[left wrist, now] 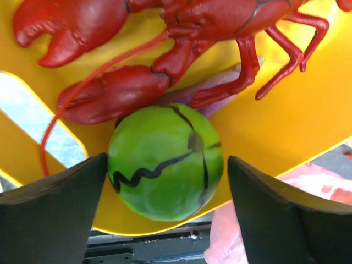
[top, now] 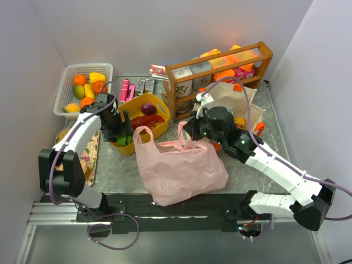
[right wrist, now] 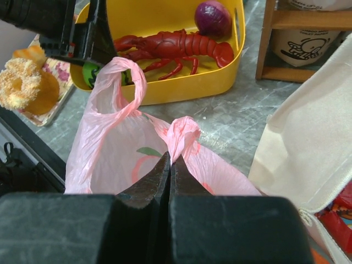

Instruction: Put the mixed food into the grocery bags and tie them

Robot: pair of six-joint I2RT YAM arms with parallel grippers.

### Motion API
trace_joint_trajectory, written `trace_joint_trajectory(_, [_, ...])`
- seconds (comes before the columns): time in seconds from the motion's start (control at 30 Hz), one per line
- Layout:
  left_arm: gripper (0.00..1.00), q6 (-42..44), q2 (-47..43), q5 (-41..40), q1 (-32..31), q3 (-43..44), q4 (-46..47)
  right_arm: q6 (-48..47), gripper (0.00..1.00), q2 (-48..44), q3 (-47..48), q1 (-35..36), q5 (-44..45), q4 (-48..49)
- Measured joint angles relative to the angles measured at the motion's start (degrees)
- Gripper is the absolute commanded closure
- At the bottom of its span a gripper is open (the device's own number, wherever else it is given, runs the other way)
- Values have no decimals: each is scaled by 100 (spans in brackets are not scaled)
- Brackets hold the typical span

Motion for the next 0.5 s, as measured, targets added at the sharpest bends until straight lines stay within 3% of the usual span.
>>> trace_joint_trajectory(0.03, [33, 0, 7, 57, 2, -28, 7, 0, 100, 0, 0, -4, 20, 0])
trace_joint_trajectory(0.17, [64, -26, 7, 199, 0, -70, 83, -15, 100, -2, 0, -17, 90, 2])
trace_joint_trajectory(0.33, [80, -68, 0, 249, 0, 85, 48, -42, 100, -2, 0, -22, 105, 26])
trace_joint_trajectory(0.5, [77, -168, -485, 116, 0, 686, 479, -81, 100, 24, 42, -33, 96, 68])
